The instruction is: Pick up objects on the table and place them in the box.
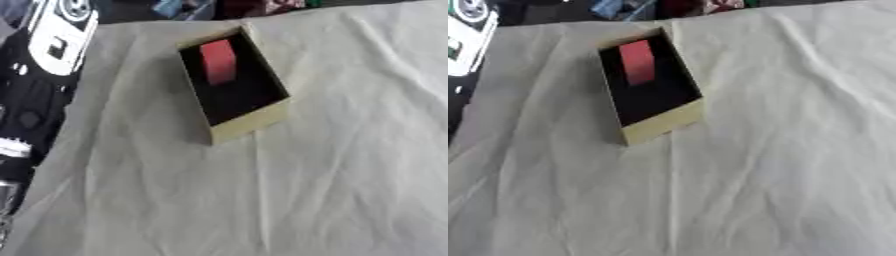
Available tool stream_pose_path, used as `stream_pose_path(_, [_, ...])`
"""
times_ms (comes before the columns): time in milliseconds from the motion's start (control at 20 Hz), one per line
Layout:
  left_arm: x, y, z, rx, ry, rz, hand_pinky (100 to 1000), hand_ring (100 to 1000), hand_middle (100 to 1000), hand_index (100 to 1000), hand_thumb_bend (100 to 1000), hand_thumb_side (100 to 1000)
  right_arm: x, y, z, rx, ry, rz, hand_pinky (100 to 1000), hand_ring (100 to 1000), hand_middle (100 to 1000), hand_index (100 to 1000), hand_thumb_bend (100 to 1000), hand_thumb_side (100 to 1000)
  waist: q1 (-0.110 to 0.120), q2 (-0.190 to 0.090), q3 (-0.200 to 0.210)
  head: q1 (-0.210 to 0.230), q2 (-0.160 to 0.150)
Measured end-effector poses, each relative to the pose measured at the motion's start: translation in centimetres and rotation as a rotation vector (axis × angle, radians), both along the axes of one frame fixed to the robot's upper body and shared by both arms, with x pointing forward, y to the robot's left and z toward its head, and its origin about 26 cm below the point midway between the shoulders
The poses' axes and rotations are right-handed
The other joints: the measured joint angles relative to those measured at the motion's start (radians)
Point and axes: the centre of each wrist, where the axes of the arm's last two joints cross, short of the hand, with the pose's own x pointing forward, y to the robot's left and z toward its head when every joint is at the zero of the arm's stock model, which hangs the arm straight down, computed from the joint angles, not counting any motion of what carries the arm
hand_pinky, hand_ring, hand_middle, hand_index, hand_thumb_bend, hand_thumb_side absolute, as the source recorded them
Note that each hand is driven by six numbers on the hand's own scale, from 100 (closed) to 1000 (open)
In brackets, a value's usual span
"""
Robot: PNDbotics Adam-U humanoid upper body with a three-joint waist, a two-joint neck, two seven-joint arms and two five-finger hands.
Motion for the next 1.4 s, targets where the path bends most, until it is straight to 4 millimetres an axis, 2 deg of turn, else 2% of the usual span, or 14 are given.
stream_pose_path(350, [-5.8, 3.1, -0.7, -0.256, 0.004, -0.032, 557, 596, 616, 766, 107, 100, -0.1, -0.3, -0.1, 0.010, -0.008, -0.015, 861, 826, 779, 813, 100, 380, -0.007, 0.006, 0.029, -0.010, -0.001])
stream_pose_path(500, [-7.9, 4.3, -1.3, -0.350, -0.010, -0.022, 556, 592, 614, 762, 100, 100, -0.1, -0.4, 0.0, 0.012, -0.016, -0.022, 861, 826, 779, 813, 100, 385, -0.017, 0.009, 0.036, -0.014, -0.008])
stream_pose_path(700, [-10.1, 5.7, -2.3, -0.430, -0.027, 0.001, 557, 591, 613, 759, 100, 100, -0.1, -0.5, 0.0, 0.013, -0.021, -0.028, 860, 826, 779, 813, 100, 385, -0.018, 0.014, 0.041, -0.018, -0.010])
stream_pose_path(1150, [-11.3, 8.6, -6.8, -0.670, -0.046, -0.012, 563, 589, 605, 743, 100, 100, -0.2, -0.7, -0.1, 0.022, -0.032, -0.041, 860, 825, 779, 812, 100, 385, -0.032, 0.025, 0.042, -0.021, -0.018])
stream_pose_path(1400, [-11.5, 9.3, -8.2, -0.780, -0.097, -0.043, 565, 583, 601, 742, 100, 105, -0.2, -0.7, 0.0, 0.022, -0.037, -0.043, 860, 825, 778, 812, 100, 384, -0.036, 0.026, 0.038, -0.019, -0.021])
